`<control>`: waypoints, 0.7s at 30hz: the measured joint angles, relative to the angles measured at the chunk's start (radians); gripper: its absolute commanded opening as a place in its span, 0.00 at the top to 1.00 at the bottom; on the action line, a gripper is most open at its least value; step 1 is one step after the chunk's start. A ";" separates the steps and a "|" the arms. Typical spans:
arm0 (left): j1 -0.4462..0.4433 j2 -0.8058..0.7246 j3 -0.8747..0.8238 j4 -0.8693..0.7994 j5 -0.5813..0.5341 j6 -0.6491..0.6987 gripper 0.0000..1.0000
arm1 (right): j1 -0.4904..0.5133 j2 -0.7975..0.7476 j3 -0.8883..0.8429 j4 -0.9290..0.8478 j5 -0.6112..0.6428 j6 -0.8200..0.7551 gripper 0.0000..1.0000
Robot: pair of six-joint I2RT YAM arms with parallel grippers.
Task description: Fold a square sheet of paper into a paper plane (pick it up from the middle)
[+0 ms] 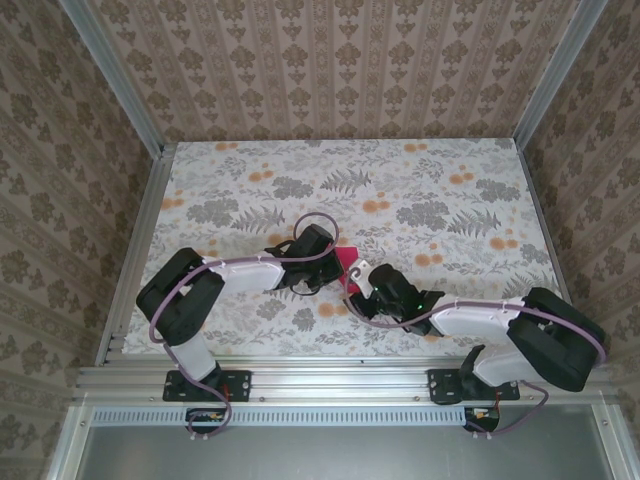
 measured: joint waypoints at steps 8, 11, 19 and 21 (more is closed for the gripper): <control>0.000 0.000 0.000 0.000 0.003 0.000 0.95 | 0.046 0.115 0.002 0.037 0.126 -0.112 0.54; 0.001 0.000 0.000 0.000 0.003 0.000 0.95 | 0.048 0.144 0.010 0.040 0.156 -0.137 0.57; 0.007 0.000 0.000 0.000 0.003 0.000 0.95 | 0.056 0.175 0.034 0.065 0.203 -0.164 0.64; 0.006 0.000 0.000 0.000 0.003 0.000 0.95 | 0.058 0.179 0.034 0.066 0.204 -0.167 0.69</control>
